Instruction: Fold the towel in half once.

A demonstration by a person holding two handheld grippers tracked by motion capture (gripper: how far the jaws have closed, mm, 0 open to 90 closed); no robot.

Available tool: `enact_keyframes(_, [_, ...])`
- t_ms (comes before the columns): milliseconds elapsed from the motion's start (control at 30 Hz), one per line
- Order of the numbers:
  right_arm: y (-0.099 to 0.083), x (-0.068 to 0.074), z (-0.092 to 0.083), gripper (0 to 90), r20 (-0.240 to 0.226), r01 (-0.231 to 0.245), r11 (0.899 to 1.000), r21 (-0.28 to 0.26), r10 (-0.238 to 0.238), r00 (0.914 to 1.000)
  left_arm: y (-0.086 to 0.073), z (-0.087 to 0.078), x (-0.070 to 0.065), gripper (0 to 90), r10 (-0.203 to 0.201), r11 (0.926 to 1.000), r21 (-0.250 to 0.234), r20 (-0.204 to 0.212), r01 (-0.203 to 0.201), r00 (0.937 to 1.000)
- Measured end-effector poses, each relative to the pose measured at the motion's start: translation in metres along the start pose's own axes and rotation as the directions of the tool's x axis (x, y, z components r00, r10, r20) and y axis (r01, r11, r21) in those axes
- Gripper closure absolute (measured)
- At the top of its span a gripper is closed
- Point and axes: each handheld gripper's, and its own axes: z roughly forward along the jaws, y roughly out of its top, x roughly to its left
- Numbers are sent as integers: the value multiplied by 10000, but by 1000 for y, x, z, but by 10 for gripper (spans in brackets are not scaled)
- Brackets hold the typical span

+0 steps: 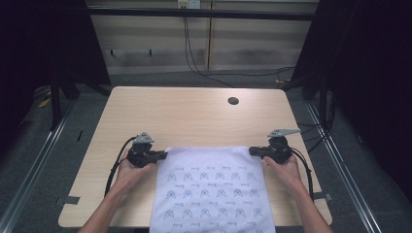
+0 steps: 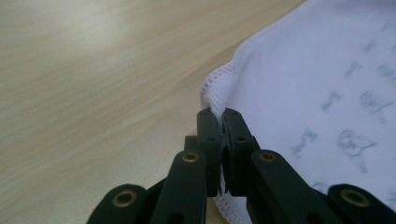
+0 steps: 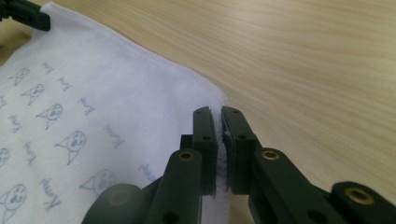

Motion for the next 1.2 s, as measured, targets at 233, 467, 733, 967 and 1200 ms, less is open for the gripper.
enact_keyframes(233, [32, 1, -19, 853, 29, 371, 9983, -445, -370, 9993, 30, -21, 4, 872, 148, 9967, -794, -123, -157, 9998])
enact_keyframes(467, [69, -3, -35, 853, 208, 529, 9908, -1245, -507, 9985, 62, -33, 14, 871, 199, 9913, -1284, -602, -276, 9980])
enact_keyframes(733, [129, -9, -56, 855, 591, 857, 9726, -2159, -746, 9955, 112, -55, 27, 871, 182, 9754, -2167, -1051, -407, 9943])
enact_keyframes(967, [176, -11, -70, 856, 1306, 1343, 9606, -2435, -1047, 9859, 159, -69, 28, 871, 349, 9604, -2687, -1476, -740, 9884])
enact_keyframes(1200, [209, -12, -91, 857, 1673, 1316, 9382, -3200, -807, 9826, 186, -82, 21, 872, 541, 9406, -3241, -1500, -1008, 9872])
